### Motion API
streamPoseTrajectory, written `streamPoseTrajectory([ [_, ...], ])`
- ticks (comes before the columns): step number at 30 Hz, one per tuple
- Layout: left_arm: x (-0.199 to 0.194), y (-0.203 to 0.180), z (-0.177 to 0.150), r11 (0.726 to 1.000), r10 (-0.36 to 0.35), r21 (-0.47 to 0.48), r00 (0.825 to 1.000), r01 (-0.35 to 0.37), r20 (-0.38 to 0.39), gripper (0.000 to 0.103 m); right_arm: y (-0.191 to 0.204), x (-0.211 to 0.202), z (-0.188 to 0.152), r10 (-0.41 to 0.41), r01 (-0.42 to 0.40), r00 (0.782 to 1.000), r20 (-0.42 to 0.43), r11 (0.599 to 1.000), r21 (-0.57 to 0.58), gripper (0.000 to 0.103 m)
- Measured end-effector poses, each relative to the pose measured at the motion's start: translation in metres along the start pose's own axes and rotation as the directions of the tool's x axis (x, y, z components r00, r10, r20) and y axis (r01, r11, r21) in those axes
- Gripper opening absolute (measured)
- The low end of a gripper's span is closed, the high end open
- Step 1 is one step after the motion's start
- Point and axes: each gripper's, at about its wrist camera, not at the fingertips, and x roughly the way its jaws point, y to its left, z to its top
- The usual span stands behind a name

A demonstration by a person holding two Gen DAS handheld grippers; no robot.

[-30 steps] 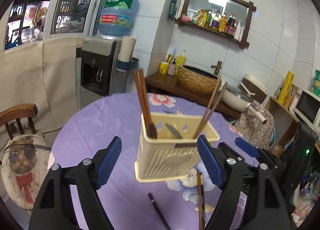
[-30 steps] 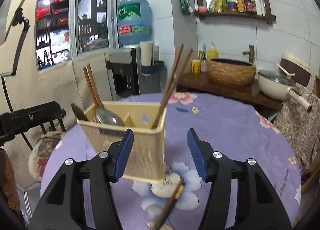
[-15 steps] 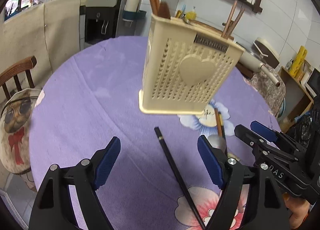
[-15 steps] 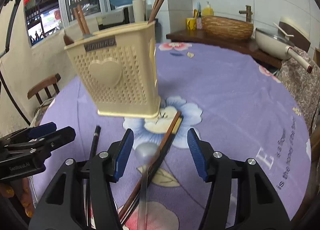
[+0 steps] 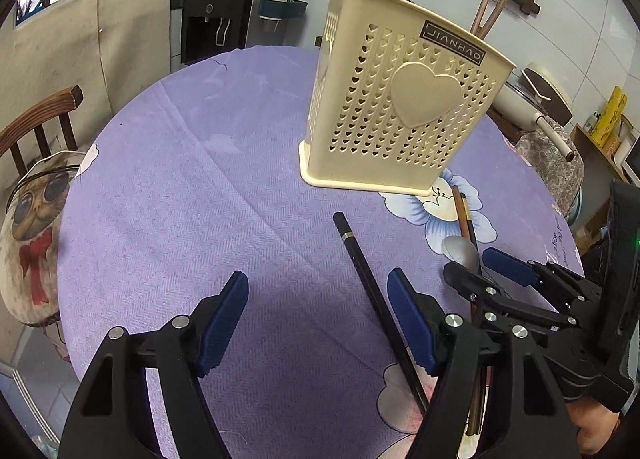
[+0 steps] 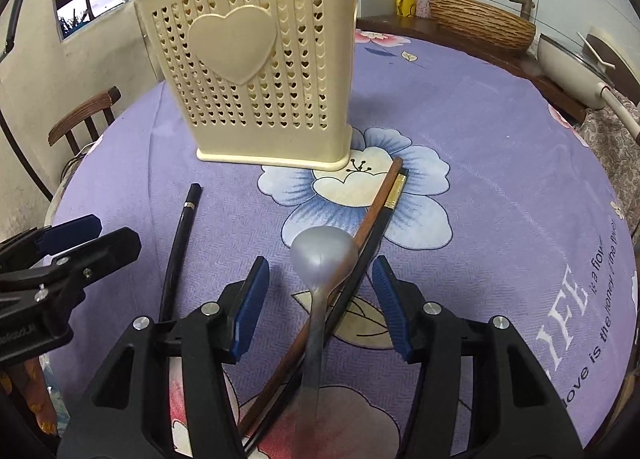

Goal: Organize utensils
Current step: 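Move both tools down to the black chopstick and silver spoon beside the holder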

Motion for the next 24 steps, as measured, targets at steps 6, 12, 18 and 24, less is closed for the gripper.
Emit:
streamPoseTrajectory([
  [6,0.003,-0.002,-0.001,1.000,-0.007,0.000,1.000,0.007,-0.015,0.070,-0.001,0.004,0.001,-0.018,0.018,1.000,-0.010,1.000,-0.005,0.046],
  [12,0.006,-0.006,-0.002,1.000,-0.016,0.009,0.999,0.016,-0.029,0.069,-0.004,0.004,0.001,-0.027,0.027,1.000,-0.007,1.000,0.001,0.036],
  [18,0.011,-0.010,-0.004,1.000,-0.021,0.020,0.999,0.022,-0.050,0.065,-0.007,0.003,0.002,-0.022,0.022,1.000,-0.005,1.000,0.000,0.036],
  [24,0.018,-0.022,-0.002,0.998,-0.018,0.053,0.997,0.022,-0.074,0.059,-0.014,0.001,0.003,-0.003,0.003,1.000,0.003,1.000,0.028,0.036],
])
